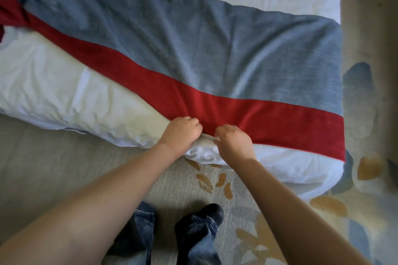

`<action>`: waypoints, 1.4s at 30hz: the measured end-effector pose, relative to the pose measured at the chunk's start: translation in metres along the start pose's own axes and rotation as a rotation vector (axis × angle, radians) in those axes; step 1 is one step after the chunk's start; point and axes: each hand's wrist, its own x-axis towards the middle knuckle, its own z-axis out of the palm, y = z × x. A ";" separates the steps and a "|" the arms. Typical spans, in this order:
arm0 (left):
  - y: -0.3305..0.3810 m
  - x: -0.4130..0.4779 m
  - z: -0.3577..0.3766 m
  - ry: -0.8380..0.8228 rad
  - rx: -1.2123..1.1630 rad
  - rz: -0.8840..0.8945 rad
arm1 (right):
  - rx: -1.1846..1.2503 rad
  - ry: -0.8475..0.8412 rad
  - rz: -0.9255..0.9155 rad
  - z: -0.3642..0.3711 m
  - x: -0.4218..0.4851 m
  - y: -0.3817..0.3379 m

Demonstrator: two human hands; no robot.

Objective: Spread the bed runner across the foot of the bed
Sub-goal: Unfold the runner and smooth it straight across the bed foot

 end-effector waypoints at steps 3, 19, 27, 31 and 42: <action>-0.002 -0.006 0.000 0.007 0.000 0.081 | 0.019 0.019 0.001 0.001 -0.009 -0.004; -0.134 -0.020 -0.016 0.109 0.119 0.056 | 0.058 0.104 0.073 0.016 0.073 -0.122; -0.154 -0.048 -0.002 0.104 0.023 0.055 | 0.062 0.121 0.117 0.034 0.081 -0.152; -0.153 -0.056 0.001 0.154 -0.008 0.141 | 0.043 0.088 0.079 0.035 0.071 -0.150; -0.219 -0.072 -0.003 0.237 0.019 -0.164 | -0.223 0.318 -0.449 0.006 0.137 -0.198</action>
